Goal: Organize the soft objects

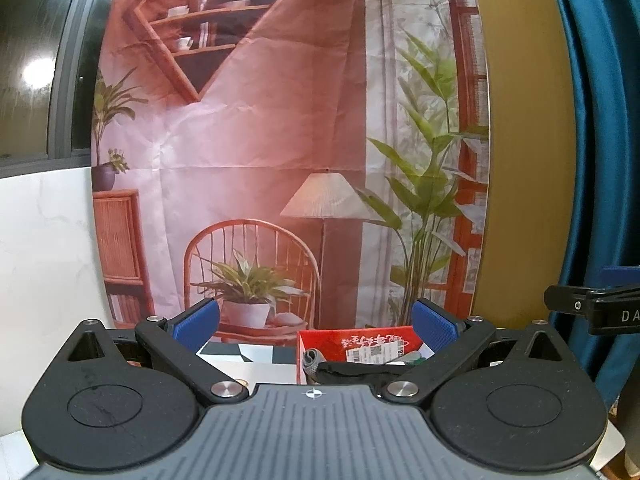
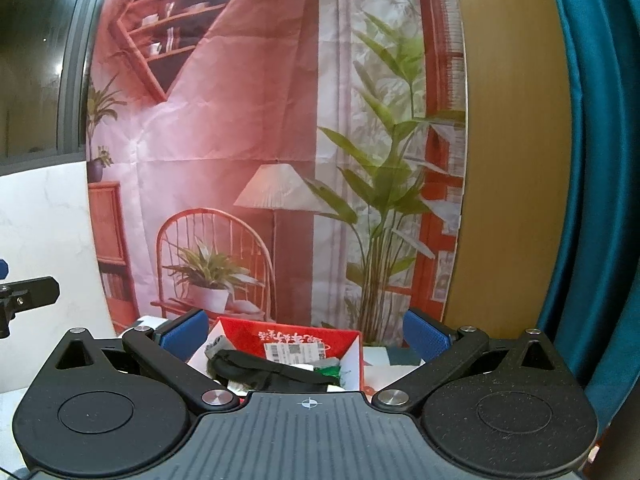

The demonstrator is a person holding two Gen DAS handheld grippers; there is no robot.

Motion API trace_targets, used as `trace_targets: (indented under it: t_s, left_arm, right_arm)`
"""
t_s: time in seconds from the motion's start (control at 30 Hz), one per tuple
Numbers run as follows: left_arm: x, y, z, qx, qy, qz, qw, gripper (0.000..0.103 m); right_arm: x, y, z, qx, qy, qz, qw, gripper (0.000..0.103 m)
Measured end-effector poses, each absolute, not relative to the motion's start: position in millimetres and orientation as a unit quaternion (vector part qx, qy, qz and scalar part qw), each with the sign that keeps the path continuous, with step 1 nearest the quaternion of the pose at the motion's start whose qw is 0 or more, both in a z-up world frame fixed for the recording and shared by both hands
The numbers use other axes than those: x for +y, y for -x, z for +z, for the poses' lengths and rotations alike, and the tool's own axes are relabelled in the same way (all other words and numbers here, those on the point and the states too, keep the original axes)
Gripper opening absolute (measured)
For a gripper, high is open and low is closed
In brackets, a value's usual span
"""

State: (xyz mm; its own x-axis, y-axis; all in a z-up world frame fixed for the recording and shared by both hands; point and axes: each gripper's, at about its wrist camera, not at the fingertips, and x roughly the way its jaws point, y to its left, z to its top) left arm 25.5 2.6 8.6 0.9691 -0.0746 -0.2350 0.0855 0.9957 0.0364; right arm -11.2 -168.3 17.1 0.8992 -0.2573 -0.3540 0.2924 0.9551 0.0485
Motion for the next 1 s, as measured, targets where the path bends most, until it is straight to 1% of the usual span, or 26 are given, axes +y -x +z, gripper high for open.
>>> trace_targets:
  t_s: [1.0]
  left_arm:
    - [6.8,-21.3,9.1,0.123,-0.014,-0.040,0.991,0.103]
  right_arm:
    - [-174.0,16.9,19.5,0.178,-0.057,-0.141,0.972,0.103]
